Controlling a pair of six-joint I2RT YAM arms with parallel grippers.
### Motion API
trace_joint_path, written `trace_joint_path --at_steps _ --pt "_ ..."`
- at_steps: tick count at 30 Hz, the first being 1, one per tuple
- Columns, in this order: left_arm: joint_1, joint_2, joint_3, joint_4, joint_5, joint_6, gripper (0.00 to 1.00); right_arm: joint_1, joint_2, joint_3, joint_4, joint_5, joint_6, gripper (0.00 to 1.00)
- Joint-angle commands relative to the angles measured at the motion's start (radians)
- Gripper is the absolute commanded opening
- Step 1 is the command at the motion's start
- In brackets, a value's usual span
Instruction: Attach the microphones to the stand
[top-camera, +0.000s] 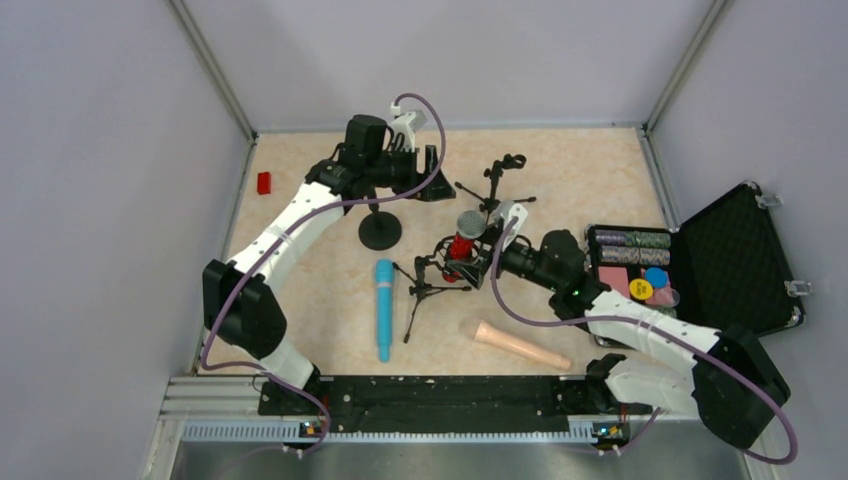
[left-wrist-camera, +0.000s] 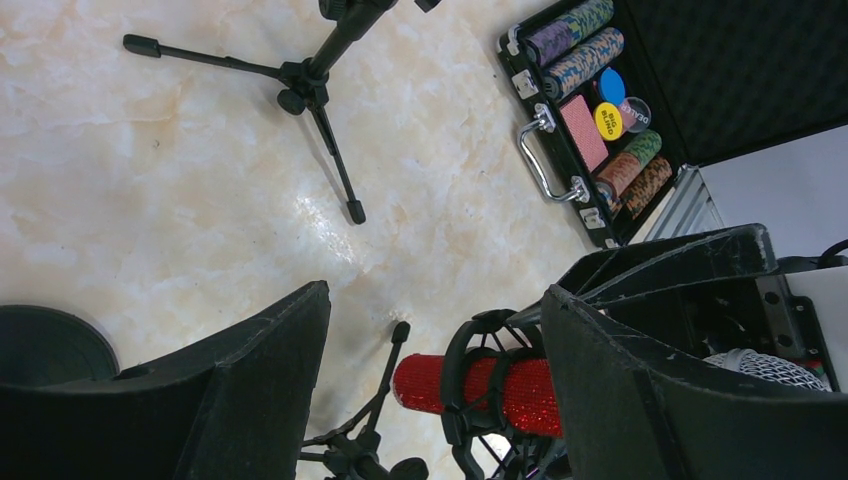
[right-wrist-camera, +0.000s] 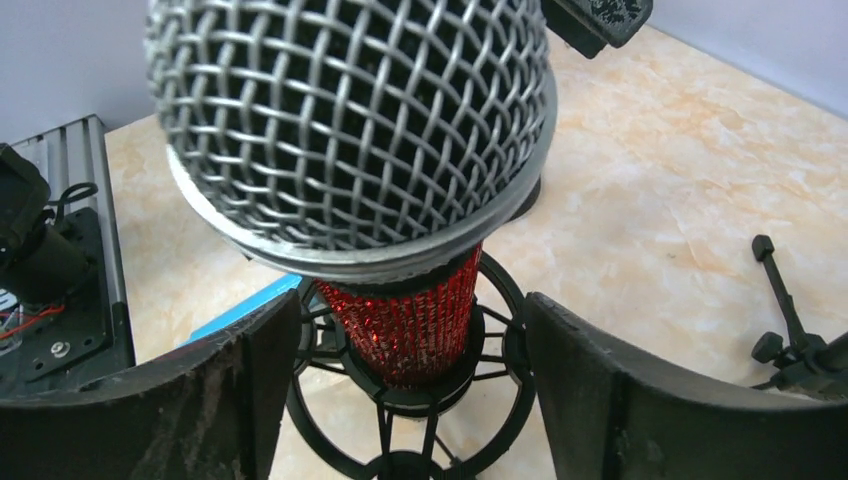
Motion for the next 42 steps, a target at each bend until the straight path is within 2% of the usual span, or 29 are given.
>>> trace_joint_path --at_steps 1,6,18,23,25,27,34,42 --pt "-0.006 -0.018 0.01 0.026 -0.004 0.026 0.81 0.006 -0.068 0.071 -0.043 0.017 0.009 0.83" --pt "-0.007 -0.019 0.01 0.023 -0.005 0.027 0.81 0.006 -0.097 0.09 -0.085 0.023 0.03 0.88" --pt "-0.007 -0.108 0.001 0.048 -0.019 0.125 0.85 0.007 -0.143 0.09 -0.144 -0.031 0.085 0.89" --pt "-0.007 -0.28 -0.143 0.241 0.03 0.194 0.88 0.005 -0.183 0.074 -0.167 -0.049 0.088 0.89" --pt "-0.007 -0.353 -0.223 0.35 0.091 0.231 0.88 0.005 -0.199 0.073 -0.184 -0.055 0.087 0.89" --pt "-0.008 -0.42 -0.282 0.386 0.143 0.288 0.88 0.005 -0.215 0.069 -0.195 -0.059 0.086 0.89" --pt "-0.01 -0.601 -0.443 0.371 0.232 0.44 0.89 0.006 -0.262 0.053 -0.209 -0.06 0.094 0.9" --pt "-0.01 -0.701 -0.609 0.354 0.28 0.487 0.88 0.005 -0.301 0.023 -0.225 -0.037 0.1 0.9"
